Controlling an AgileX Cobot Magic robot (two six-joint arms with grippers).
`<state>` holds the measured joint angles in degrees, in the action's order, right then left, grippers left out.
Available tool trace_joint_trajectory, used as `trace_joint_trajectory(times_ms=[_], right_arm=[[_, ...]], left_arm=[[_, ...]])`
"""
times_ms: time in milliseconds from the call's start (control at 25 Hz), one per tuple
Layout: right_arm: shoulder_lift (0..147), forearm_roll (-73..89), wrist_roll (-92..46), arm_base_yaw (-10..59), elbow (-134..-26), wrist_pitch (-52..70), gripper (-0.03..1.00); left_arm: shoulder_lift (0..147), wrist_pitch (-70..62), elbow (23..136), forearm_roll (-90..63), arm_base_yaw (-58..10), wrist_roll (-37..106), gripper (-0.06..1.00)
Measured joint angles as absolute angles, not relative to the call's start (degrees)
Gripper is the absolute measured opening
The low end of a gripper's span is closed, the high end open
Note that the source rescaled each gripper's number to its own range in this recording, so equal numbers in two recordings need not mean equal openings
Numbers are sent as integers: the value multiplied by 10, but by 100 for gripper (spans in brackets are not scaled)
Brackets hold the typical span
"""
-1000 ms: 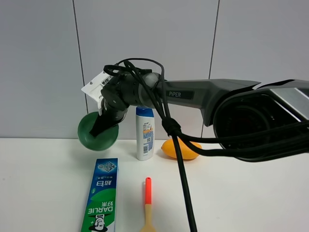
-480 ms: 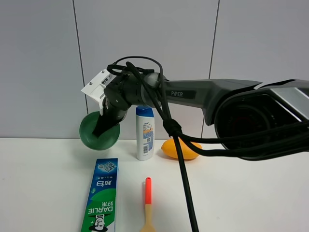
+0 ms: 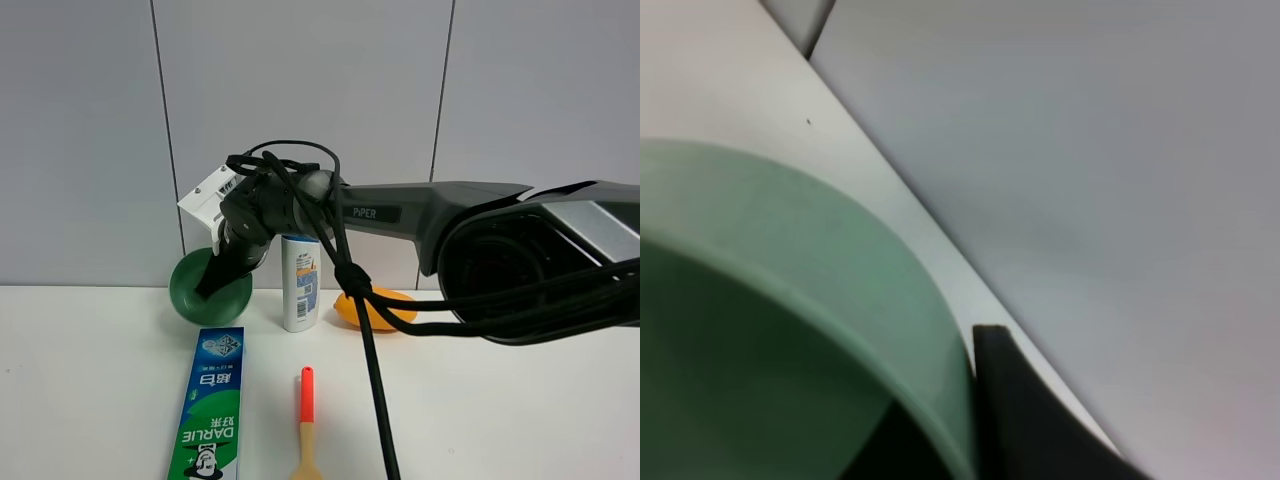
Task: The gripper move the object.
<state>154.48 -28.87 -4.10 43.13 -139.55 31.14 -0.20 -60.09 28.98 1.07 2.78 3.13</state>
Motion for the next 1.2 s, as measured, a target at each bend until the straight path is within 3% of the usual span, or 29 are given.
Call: trace_joint_trajectory(times_ms=[80, 280, 360, 640, 1000, 1200], right_arm=[[1545, -288, -40, 431, -1395, 306, 7], [1545, -287, -40, 431, -1395, 303, 37], [1545, -287, -39, 431, -1395, 303, 43], [1544, -286, -15, 431, -1395, 303, 48], [1497, -240, 30, 431, -1395, 270, 64], [1435, -211, 30, 434, -1395, 273, 66]], left_arm=[[-2, -601, 290, 11, 28, 31, 100], [-2, -601, 290, 11, 28, 31, 100], [-2, -601, 290, 11, 28, 31, 100], [-2, -601, 290, 11, 28, 31, 100], [-2, -601, 290, 11, 28, 31, 100], [-2, -601, 290, 10, 28, 31, 100]])
